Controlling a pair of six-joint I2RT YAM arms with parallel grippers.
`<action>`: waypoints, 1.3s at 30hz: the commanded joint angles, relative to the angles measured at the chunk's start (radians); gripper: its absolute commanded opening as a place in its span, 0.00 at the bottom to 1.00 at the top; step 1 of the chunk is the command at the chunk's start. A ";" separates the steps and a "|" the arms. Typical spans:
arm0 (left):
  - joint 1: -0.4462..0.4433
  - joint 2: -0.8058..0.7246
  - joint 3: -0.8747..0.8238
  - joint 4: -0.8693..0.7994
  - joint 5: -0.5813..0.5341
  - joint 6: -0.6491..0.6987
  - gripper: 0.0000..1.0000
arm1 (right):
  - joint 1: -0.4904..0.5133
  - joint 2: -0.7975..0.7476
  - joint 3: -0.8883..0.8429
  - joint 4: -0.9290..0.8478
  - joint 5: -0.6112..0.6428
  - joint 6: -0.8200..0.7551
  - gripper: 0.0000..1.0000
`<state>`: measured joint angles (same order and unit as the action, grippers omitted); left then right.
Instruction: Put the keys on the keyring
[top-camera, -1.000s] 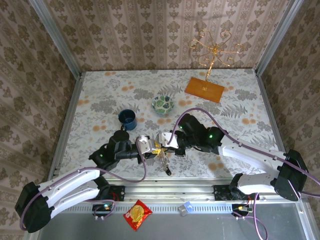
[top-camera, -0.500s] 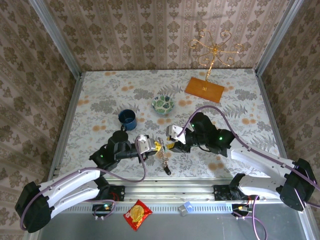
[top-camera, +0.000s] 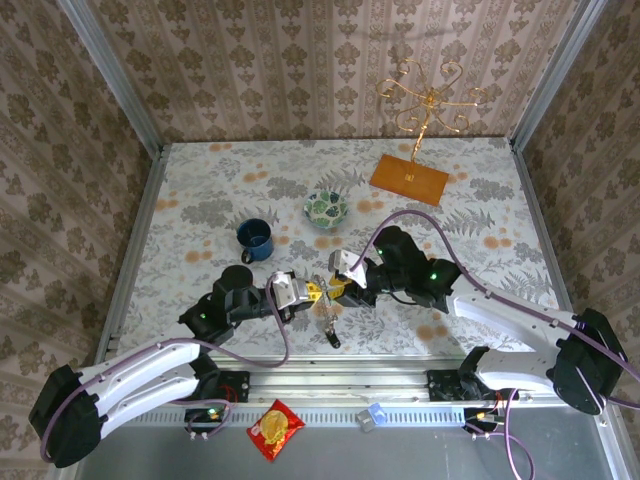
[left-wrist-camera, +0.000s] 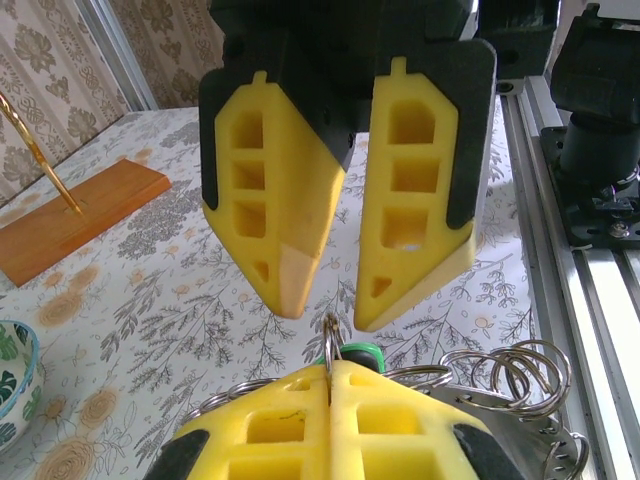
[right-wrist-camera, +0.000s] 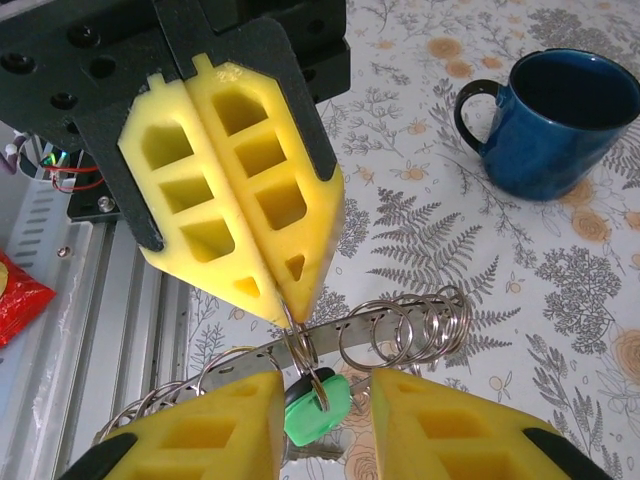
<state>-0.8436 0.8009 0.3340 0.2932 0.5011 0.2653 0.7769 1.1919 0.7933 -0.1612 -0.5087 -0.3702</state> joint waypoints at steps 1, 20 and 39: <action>0.000 -0.020 -0.007 0.058 0.012 -0.016 0.00 | 0.001 0.013 -0.003 0.012 -0.035 -0.002 0.25; -0.025 0.001 -0.011 0.099 -0.007 0.003 0.00 | 0.000 0.050 -0.001 0.001 -0.020 -0.015 0.03; -0.041 0.011 -0.054 0.187 -0.036 -0.033 0.00 | 0.000 -0.006 -0.092 0.163 -0.048 0.033 0.25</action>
<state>-0.8776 0.8127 0.2909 0.4019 0.4667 0.2573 0.7769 1.1950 0.7120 -0.0399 -0.5308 -0.3580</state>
